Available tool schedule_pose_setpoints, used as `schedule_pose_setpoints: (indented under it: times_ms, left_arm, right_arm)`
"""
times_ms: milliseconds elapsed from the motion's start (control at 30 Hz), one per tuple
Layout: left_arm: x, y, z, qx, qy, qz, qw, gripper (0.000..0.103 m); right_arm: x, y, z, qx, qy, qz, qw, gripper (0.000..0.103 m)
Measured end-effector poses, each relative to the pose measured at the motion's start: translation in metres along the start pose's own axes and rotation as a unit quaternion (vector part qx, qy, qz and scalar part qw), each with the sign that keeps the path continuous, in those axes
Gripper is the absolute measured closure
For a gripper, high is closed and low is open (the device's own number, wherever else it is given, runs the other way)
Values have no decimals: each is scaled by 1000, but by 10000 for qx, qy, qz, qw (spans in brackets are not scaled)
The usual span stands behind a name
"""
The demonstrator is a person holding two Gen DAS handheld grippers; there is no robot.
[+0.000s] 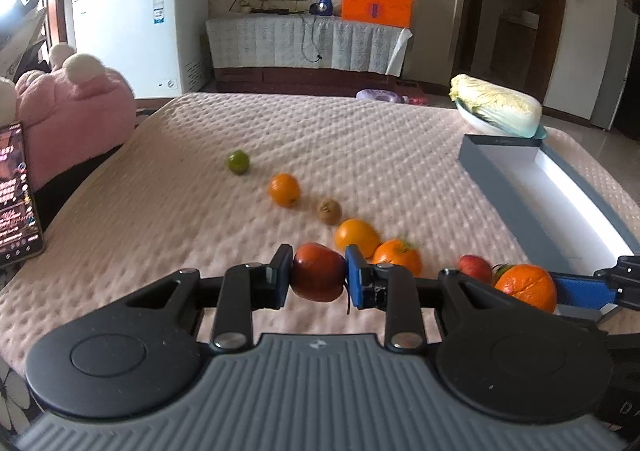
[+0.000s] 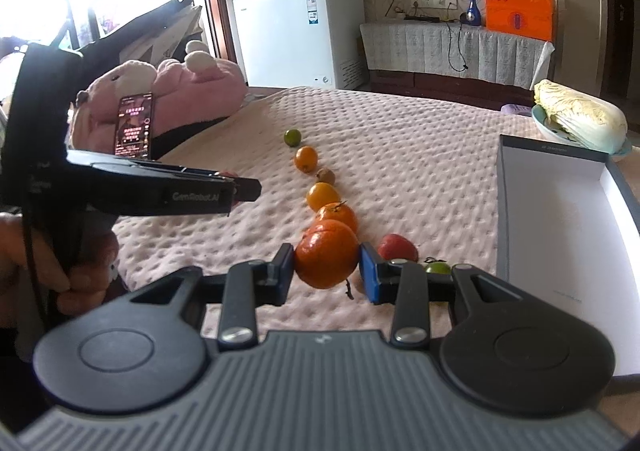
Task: Organize fruits
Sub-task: 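Lift and carry the apple and tangerine in both grippers over the open box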
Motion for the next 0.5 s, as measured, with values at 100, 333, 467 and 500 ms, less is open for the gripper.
schedule_pose_setpoints:
  times_ms: [100, 333, 467, 500]
  left_arm:
    - [-2, 5, -16, -89, -133, -56, 9999, 70]
    - [-13, 12, -51, -162, -438, -83, 9989, 70]
    - [-19, 15, -73, -303, -562, -122, 9979, 69]
    - [-22, 15, -79, -300, -602, -99, 9977, 69]
  right_arm:
    - [4, 3, -8, -61, -61, -46, 10000, 65]
    - [9, 5, -31, -224, -217, -115, 9994, 65]
    - [13, 4, -45, -288, -318, -123, 9990, 65]
    - [15, 3, -49, -302, -351, -129, 9988, 65]
Point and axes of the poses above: each gripper's, at about its wrist camera, not at the fingertips, and x roughly against the way its jaws point, z to its left, y to its top, the point moved 9 cm from there along -x, roughly the way its jaws point, and after that the axes turned 14 degrees about -y, right-handed, at the moved point
